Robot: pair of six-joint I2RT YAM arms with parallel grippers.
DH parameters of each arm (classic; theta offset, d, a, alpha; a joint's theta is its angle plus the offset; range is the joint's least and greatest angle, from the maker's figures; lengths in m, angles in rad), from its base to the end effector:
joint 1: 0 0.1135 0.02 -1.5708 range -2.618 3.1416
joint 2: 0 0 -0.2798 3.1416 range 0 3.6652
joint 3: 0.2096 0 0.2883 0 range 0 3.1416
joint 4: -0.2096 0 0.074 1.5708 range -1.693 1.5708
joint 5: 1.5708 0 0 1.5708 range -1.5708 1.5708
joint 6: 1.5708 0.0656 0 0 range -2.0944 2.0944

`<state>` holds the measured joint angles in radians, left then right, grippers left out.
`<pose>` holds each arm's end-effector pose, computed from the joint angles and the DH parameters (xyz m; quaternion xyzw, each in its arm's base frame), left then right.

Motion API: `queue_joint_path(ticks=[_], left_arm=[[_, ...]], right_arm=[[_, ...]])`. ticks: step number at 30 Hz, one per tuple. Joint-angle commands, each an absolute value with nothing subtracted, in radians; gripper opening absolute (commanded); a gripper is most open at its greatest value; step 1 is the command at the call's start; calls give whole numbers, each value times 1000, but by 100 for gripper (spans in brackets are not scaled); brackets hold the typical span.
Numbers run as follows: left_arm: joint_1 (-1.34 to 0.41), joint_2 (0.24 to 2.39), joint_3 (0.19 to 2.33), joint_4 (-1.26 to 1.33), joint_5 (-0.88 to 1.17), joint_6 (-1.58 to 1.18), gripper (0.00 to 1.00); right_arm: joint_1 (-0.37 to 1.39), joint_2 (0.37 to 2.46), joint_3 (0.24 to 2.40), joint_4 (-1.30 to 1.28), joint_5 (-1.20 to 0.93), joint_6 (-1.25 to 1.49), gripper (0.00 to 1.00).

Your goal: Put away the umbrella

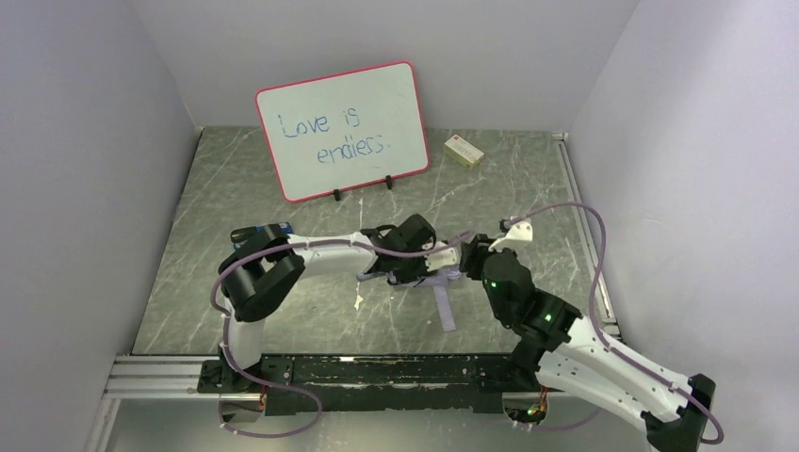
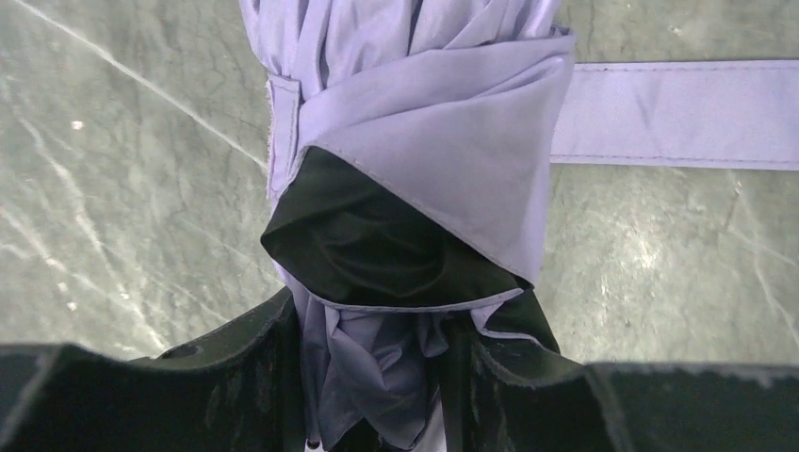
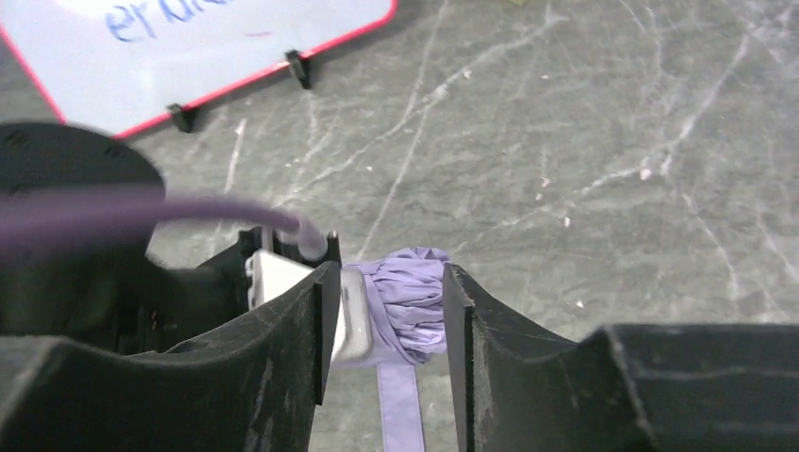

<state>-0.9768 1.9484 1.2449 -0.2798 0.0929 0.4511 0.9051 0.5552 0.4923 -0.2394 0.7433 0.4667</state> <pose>0.2492 -0.3798 0.1210 0.6363 0.7138 -0.1181 0.2677 0.1487 0.1174 0.2667 0.0469 0.7794 0.1233 0.6125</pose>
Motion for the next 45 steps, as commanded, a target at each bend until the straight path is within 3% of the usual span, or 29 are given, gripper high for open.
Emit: queue_joint_path(ticks=[1, 4, 10, 14, 20, 28, 31, 35, 41, 45], left_arm=[[-1056, 2049, 1143, -248, -196, 405, 5], [-1095, 2049, 1107, -211, -291, 385, 5], [-1160, 2057, 1052, -135, -416, 383, 5], [-1188, 2089, 1056, -127, -443, 376, 5], [-1209, 2094, 1065, -117, -474, 394, 5], [-1241, 2166, 1101, -122, -607, 451, 5], [-1250, 2174, 1098, -110, -659, 456, 5], [-1262, 2186, 1094, -92, -732, 471, 5], [-1283, 2233, 1106, -71, -799, 502, 5], [-1293, 2249, 1102, -56, -818, 499, 5]], right_arm=[[892, 684, 591, -427, 828, 622, 51], [791, 746, 622, -399, 729, 568, 54], [338, 808, 643, -274, 293, 457, 56], [171, 905, 683, -231, 116, 429, 58], [74, 1082, 708, -96, -105, 307, 62], [70, 1268, 627, 390, -456, -52, 68], [68, 1404, 737, 238, -657, -322, 68], [64, 1552, 957, -222, -887, -799, 69], [49, 1787, 1302, -846, -1011, -1198, 69], [68, 1897, 1419, -1056, -1004, -1293, 81]])
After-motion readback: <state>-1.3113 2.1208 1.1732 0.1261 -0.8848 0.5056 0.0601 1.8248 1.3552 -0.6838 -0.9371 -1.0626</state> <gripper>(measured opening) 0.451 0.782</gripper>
